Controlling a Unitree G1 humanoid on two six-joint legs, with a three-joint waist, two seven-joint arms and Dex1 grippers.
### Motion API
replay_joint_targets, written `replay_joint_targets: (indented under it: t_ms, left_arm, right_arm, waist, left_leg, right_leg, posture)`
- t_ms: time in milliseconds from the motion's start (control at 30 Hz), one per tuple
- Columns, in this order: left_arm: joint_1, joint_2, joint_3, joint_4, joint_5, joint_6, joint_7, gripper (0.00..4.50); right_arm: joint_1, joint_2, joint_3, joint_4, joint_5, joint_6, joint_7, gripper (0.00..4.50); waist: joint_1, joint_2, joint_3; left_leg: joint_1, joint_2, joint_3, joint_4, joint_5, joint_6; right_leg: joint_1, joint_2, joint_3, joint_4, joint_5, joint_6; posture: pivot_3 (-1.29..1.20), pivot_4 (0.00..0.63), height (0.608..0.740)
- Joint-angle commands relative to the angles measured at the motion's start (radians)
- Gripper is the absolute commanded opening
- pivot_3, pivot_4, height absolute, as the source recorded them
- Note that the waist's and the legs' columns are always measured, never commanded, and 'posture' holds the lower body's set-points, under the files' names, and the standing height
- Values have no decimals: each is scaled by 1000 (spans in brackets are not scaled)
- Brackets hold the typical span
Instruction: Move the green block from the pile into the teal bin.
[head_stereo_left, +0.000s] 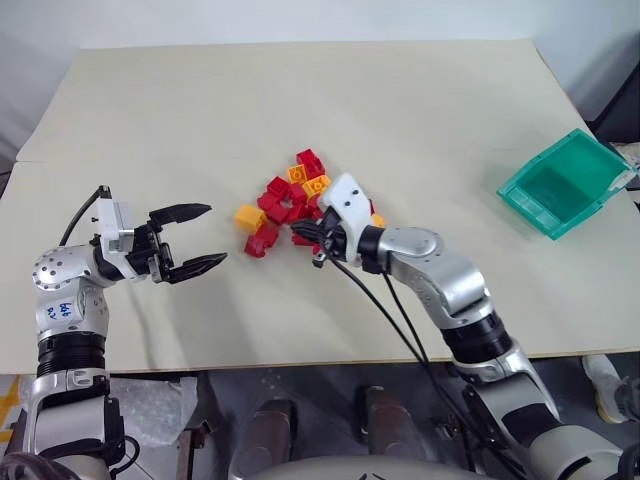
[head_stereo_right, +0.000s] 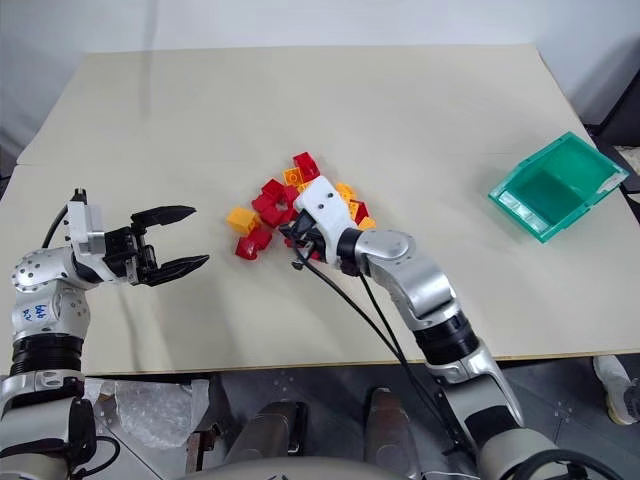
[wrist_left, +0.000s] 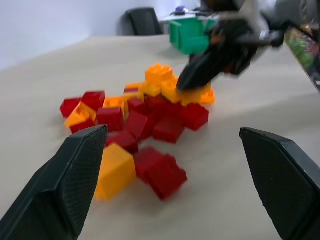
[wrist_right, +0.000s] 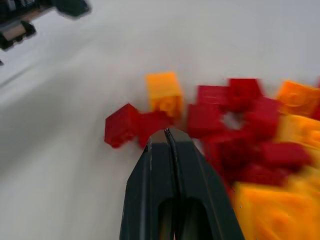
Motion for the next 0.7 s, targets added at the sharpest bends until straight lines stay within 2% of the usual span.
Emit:
replay_joint_targets:
  t_ms: [33, 167, 267, 500, 700]
  left_arm:
    - [-17, -3, 16, 6, -6, -26, 17, 4500]
    - [-11, -5, 15, 4, -9, -30, 26, 4500]
    - [-3, -11, 17, 4, -7, -37, 39, 4500]
    - [18, -14, 24, -19, -15, -39, 58, 4500]
    - [32, -19, 30, -32, -18, -39, 71, 4500]
  right_arm:
    - [-63, 26, -12, 127, -70, -72, -42, 17]
    - [-111, 41, -36, 253, -125, -109, -87, 17]
    - [-133, 5, -74, 346, -180, -125, -159, 17]
    - [-98, -132, -137, 322, -229, -80, -167, 17]
    - [-84, -215, -139, 272, -259, -69, -107, 17]
  waist:
    - [-4, -1, 0]
    - [-8, -2, -1]
    - [-9, -3, -2]
    - [19, -4, -3]
    - [5, -3, -2]
  left_leg:
    - [0, 0, 0, 0, 0, 0]
    - [1, 0, 0, 1, 0, 0]
    - [2, 0, 1, 1, 1, -1]
    - [1, -1, -1, 3, 1, 1]
    - [0, -1, 3, -1, 1, 1]
  right_leg:
    - [0, -1, 0, 0, 0, 0]
    - [0, 0, 0, 1, 0, 0]
    - [0, 1, 1, 2, 0, 0]
    - [2, -2, 3, 1, 1, 1]
    - [-2, 1, 4, 1, 1, 1]
  posture:
    - [0, 150, 740]
    - [0, 150, 740]
    - [0, 150, 740]
    - [0, 150, 740]
    - [0, 150, 740]
